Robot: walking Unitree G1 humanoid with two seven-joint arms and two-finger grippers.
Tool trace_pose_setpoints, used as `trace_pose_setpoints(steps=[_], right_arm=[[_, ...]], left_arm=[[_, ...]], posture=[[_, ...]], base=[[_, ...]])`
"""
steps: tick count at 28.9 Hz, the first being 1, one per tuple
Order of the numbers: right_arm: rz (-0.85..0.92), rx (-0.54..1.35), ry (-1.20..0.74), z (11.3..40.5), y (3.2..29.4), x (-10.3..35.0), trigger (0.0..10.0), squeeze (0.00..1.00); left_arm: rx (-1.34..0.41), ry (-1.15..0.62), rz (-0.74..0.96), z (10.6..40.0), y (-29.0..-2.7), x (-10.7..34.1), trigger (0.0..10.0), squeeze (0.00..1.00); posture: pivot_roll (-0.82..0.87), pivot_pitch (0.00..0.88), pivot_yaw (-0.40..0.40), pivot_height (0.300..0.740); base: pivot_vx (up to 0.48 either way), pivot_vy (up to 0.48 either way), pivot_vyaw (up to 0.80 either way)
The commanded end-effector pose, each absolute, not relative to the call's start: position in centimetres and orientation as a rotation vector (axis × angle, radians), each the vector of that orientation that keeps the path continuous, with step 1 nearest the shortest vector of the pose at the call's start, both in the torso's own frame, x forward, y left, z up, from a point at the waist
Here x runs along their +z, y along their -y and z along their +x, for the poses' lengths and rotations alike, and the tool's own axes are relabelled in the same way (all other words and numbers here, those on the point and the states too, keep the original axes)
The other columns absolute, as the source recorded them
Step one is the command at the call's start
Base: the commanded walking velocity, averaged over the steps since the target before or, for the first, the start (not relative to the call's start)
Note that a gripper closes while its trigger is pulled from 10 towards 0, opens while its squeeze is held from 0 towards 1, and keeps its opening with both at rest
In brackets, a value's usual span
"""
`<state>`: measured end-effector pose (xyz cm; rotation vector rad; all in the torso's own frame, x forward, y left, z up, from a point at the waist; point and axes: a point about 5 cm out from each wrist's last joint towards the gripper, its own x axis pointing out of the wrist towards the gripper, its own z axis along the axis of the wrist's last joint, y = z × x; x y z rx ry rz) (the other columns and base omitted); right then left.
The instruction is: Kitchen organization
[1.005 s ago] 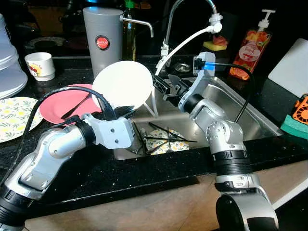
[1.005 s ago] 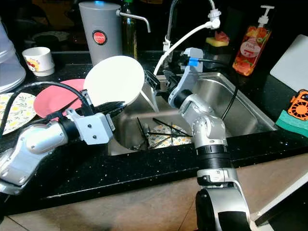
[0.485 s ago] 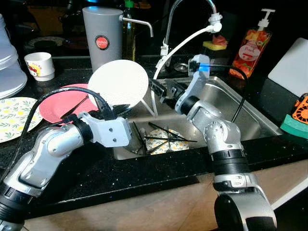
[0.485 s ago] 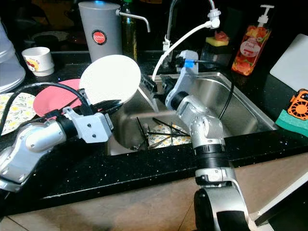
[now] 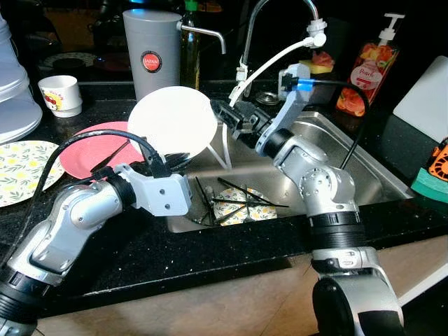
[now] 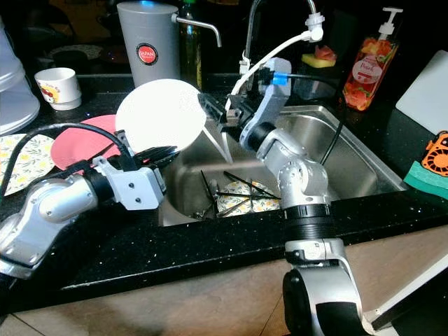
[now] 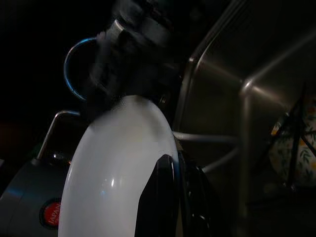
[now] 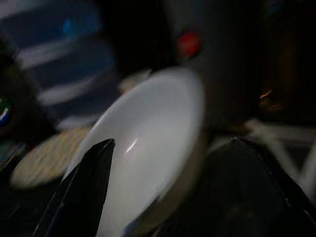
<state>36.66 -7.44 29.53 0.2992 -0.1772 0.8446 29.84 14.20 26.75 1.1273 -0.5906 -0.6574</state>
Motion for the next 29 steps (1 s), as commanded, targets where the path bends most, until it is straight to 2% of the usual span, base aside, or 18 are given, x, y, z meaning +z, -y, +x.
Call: trace_pose_setpoints(steps=[1, 9, 10, 11, 29], right_arm=[[0.27, 0.878, 0.159, 36.27, 7.08, 29.23, 10.0, 0.0], [0.236, 0.893, 0.105, 36.12, 6.65, 28.3, 10.0, 0.0], [0.243, 0.888, 0.108, 36.16, 6.76, 28.36, 6.1, 0.0], [0.257, 0.881, 0.109, 36.23, 6.91, 28.44, 0.0, 0.0], [0.297, 0.836, 0.151, 36.51, 7.47, 28.95, 0.0, 0.0]], left_arm=[[-0.681, 0.627, 1.118, 29.72, -13.41, 26.97, 0.0, 0.0], [-0.689, 0.661, 1.105, 29.63, -12.81, 27.24, 0.0, 0.0], [-0.689, 0.661, 1.106, 29.65, -12.82, 27.21, 0.0, 0.0], [-0.689, 0.661, 1.107, 29.66, -12.85, 27.19, 0.0, 0.0], [-0.695, 0.675, 1.144, 29.88, -12.85, 27.29, 0.0, 0.0]], posture=[[-0.01, 0.085, -0.051, 0.74], [-0.01, 0.086, -0.05, 0.74], [-0.01, 0.085, -0.05, 0.74], [-0.01, 0.085, -0.05, 0.74], [0.01, 0.073, -0.043, 0.74]], base=[[0.0, 0.0, 0.0], [0.0, 0.0, 0.0], [0.0, 0.0, 0.0], [0.0, 0.0, 0.0], [0.0, 0.0, 0.0]])
